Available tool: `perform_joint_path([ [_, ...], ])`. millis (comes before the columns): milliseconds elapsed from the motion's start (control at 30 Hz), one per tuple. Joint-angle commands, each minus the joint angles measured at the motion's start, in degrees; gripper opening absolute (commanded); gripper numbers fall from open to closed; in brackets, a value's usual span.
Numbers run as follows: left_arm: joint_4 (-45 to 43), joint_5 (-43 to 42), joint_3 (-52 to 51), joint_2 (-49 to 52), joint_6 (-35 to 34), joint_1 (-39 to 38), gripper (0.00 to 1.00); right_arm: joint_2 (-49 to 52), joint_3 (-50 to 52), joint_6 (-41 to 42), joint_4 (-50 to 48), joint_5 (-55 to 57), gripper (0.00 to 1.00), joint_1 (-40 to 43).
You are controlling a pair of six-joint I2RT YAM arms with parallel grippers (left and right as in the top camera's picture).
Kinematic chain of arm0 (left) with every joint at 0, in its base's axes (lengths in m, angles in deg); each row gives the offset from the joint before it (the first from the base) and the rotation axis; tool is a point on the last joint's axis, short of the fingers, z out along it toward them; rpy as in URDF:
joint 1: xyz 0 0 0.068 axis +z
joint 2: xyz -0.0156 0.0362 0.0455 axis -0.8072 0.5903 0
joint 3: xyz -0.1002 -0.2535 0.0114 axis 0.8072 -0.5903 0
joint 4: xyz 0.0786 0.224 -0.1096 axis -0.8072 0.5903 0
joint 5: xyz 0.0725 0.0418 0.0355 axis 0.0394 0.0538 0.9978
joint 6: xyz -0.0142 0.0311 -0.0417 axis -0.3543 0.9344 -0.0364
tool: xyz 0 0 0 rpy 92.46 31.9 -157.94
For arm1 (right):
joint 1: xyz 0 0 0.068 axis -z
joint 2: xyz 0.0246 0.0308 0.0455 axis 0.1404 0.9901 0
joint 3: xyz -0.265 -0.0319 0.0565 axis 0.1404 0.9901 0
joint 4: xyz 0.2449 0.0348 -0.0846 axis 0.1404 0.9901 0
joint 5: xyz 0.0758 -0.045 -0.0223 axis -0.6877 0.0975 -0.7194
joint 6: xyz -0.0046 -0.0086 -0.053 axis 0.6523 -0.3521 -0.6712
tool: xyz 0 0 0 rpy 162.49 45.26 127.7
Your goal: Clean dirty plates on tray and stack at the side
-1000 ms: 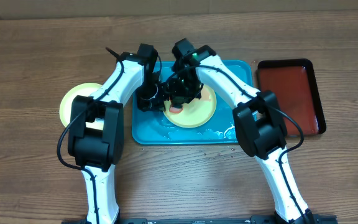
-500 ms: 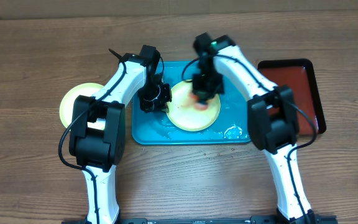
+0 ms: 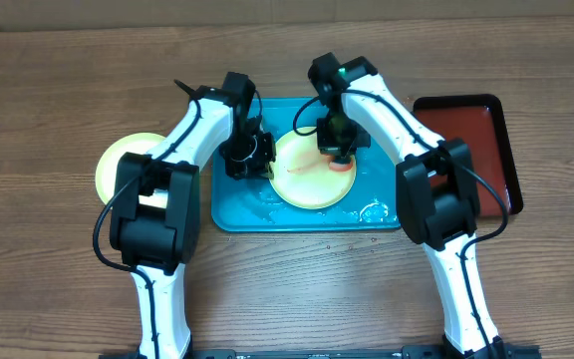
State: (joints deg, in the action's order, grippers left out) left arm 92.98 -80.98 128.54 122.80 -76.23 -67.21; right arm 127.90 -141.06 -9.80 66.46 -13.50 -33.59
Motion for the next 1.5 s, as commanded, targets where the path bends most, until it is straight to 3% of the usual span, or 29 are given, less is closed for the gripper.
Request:
perform_joint_path([
  [0,-0.90,-8.74,-0.55,0.31,3.96,2.21,0.04,1.84,2.75,-1.64,0.11,-8.24,0.04,-4.07],
  [167,-1.42,-15.19,-0.55,0.31,5.18,4.33,0.04,1.95,2.75,-0.15,-4.02,-17.35,0.04,-7.17],
  [400,-1.77,-17.94,-0.55,0.31,5.77,6.05,0.04,3.19,2.78,7.15,-11.87,-18.29,0.04,-10.67],
  [667,-2.14,-17.75,-0.55,0.31,5.73,6.32,0.04,3.76,2.43,7.58,-10.12,-19.10,0.04,-9.11],
  [767,-2.08,-17.46,-0.55,0.31,5.73,6.32,0.04,3.63,1.62,7.28,-7.19,-15.63,0.04,-6.67],
  [1033,-2.05,-15.93,-0.55,0.31,5.73,6.36,0.04,2.45,-1.57,4.09,2.71,7.93,0.04,-1.75],
  [1233,-2.12,-15.21,-0.55,0.31,5.73,6.34,0.04,2.45,-1.84,2.34,3.87,18.80,0.04,-1.51],
  [1333,-2.45,-13.66,-0.55,0.31,5.49,6.25,0.04,2.47,-1.84,0.68,2.69,14.97,0.04,-1.51],
  [1467,-3.87,-12.94,-0.55,0.31,4.11,6.19,0.06,2.58,-1.81,-3.02,1.40,0.20,0.04,-1.53],
])
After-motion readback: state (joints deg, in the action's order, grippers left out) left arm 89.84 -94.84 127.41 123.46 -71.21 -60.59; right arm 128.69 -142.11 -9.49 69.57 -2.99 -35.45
